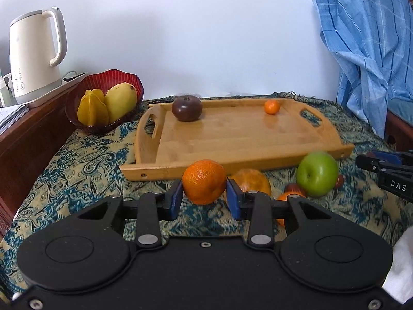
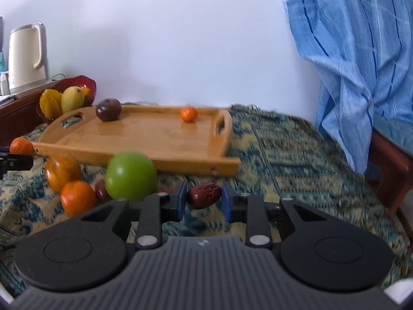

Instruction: Organize fruits

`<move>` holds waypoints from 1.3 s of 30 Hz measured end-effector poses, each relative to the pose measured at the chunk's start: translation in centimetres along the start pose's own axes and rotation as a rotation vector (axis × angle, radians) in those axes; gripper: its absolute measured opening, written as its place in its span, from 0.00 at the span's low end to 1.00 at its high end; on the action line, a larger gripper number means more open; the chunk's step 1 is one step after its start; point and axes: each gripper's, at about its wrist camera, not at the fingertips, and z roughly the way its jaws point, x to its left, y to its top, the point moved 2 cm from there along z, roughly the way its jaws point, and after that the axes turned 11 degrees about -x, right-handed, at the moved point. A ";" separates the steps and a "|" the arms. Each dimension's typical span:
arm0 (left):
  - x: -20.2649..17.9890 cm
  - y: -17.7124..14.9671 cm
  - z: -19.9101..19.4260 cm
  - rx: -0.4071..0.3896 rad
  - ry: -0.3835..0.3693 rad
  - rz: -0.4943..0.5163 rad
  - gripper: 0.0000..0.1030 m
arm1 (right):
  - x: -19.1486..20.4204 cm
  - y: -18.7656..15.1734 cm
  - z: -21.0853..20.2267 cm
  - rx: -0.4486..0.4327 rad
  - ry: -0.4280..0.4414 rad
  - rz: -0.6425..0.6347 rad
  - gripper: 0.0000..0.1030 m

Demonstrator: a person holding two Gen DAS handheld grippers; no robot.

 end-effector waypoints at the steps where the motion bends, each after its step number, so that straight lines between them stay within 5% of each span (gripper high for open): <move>1: 0.1 0.4 0.2 0.002 -0.002 -0.002 0.34 | 0.1 0.6 0.1 -0.006 0.008 -0.003 0.32; 14: 2.0 5.8 4.1 0.041 -0.009 -0.061 0.34 | 1.6 6.9 3.4 -0.031 0.044 -0.005 0.32; 39: 6.3 8.5 16.8 0.172 -0.001 -0.159 0.34 | 1.0 9.5 17.0 0.179 0.045 0.111 0.33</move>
